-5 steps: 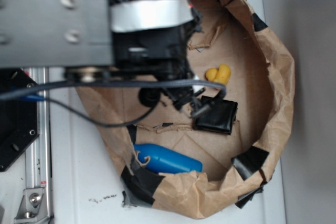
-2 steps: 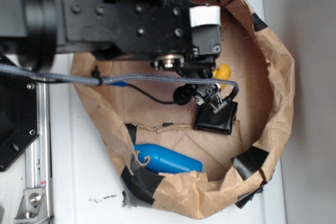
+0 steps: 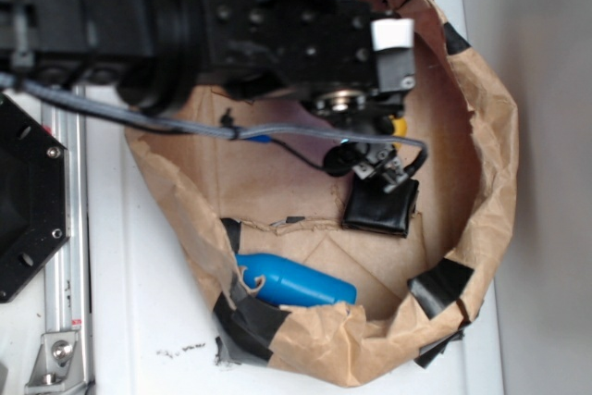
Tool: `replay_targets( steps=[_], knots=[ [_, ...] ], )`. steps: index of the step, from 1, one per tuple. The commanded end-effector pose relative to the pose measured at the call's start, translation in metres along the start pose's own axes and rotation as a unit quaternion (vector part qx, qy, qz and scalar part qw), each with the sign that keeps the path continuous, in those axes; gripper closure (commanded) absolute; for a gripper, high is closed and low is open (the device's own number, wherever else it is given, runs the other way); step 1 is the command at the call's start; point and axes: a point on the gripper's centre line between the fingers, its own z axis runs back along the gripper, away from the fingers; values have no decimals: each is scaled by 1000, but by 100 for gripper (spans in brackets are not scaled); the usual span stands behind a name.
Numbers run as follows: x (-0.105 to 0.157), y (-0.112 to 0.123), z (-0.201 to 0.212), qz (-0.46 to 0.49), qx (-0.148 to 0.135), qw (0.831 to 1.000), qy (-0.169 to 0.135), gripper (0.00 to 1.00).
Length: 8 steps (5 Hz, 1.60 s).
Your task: Grab the yellow duck.
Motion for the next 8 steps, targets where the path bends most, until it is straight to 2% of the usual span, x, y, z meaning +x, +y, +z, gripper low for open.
replay_targets(
  steps=[1, 3, 4, 7, 8],
  knots=[
    [14, 7, 11, 13, -12, 1000, -21, 0],
    [14, 7, 11, 13, -12, 1000, -21, 0],
    [13, 8, 2, 63, -35, 996, -43, 0],
    [16, 16, 1, 84, -53, 995, -17, 0],
    [17, 20, 0, 91, -34, 995, -31, 0]
  ],
)
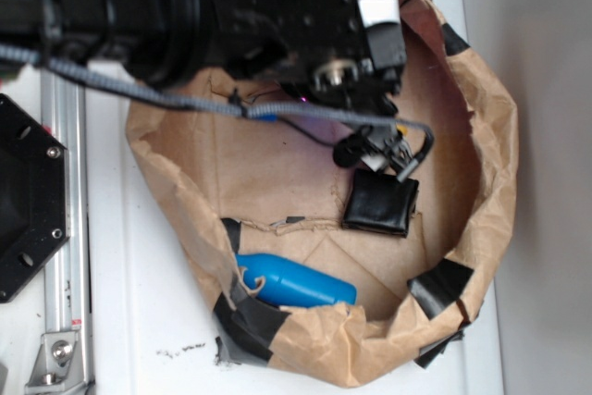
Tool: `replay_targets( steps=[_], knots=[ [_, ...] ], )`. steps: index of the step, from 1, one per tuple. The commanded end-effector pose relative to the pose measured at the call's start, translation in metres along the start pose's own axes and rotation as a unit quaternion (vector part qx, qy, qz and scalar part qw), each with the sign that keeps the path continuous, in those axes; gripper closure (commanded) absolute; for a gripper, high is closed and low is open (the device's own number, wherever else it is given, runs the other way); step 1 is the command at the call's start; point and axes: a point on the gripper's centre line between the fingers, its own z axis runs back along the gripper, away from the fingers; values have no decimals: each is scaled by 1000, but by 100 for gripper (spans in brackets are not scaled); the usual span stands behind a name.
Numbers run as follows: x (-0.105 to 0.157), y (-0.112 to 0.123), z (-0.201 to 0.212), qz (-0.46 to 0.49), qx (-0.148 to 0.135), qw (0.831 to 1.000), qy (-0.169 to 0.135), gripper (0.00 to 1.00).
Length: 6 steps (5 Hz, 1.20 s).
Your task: Grab the yellow duck.
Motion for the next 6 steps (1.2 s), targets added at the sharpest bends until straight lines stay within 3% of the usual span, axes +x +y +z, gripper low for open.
replay_targets(
  steps=[1, 3, 5, 6],
  knots=[
    [19, 6, 9, 22, 10, 999, -40, 0],
    [26, 1, 11, 25, 3, 998, -60, 0],
    [24, -12, -1, 13, -4, 999, -37, 0],
    [18, -18, -12, 0, 5, 999, -41, 0]
  ],
)
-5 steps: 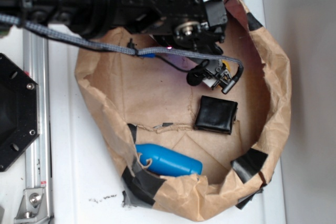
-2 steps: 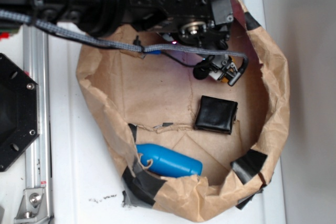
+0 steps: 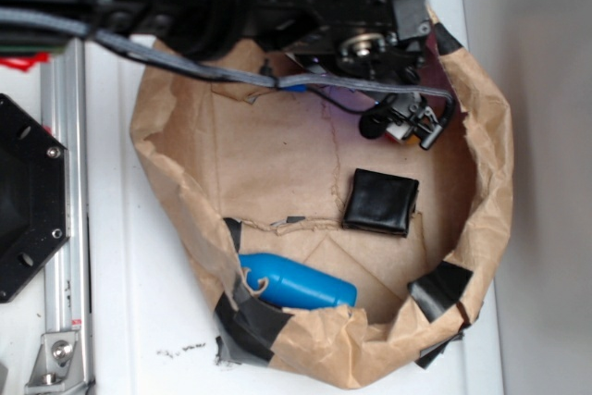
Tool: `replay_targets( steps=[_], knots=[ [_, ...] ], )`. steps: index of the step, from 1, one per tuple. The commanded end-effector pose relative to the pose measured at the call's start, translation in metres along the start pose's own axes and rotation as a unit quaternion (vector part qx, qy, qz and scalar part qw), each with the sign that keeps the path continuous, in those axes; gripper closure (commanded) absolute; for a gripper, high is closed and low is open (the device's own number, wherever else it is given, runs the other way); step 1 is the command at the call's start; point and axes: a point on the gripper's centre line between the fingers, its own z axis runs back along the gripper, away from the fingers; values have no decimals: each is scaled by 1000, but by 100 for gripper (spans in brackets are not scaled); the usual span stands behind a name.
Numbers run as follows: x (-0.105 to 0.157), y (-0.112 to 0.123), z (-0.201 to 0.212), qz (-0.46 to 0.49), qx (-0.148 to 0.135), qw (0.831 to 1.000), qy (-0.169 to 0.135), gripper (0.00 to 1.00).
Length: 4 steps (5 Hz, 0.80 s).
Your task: Grab the yellow duck.
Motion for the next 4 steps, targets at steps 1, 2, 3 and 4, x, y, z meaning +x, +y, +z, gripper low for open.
replay_targets(
  steps=[1, 2, 3, 4],
  knots=[
    [-9, -20, -18, -41, -6, 999, -20, 0],
    [-17, -27, -23, -66, -6, 998, -23, 0],
    [-24, -30, -23, -86, -11, 996, -25, 0],
    [-28, -30, -21, -92, -20, 995, -19, 0]
  ],
)
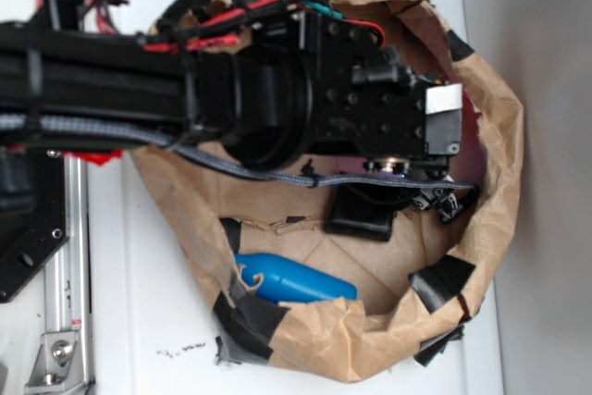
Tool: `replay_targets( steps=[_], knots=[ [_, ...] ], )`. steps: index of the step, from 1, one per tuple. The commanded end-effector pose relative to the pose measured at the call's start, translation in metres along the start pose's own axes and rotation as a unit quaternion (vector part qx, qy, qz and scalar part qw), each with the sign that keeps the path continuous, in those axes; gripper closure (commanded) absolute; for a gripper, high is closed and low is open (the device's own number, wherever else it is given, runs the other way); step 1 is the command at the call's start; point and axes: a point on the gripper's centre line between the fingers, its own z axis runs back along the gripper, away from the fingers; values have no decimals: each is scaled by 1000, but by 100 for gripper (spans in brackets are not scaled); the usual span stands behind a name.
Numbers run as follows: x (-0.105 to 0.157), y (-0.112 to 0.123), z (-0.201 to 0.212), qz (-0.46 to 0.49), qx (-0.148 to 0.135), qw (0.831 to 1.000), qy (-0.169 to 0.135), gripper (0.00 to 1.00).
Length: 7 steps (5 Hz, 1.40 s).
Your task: Grab the yellow duck.
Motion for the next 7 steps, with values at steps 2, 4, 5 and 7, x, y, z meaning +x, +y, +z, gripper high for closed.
replay_targets(
  steps=[2, 4, 5, 7],
  knots=[
    [-2, 11, 11, -2, -15, 1000, -15, 100],
    [5, 32, 24, 24, -8, 999, -21, 0],
    [6, 38, 33, 16, -5, 999, -44, 0],
    [24, 40, 22, -38, 3, 998, -55, 0]
  ],
)
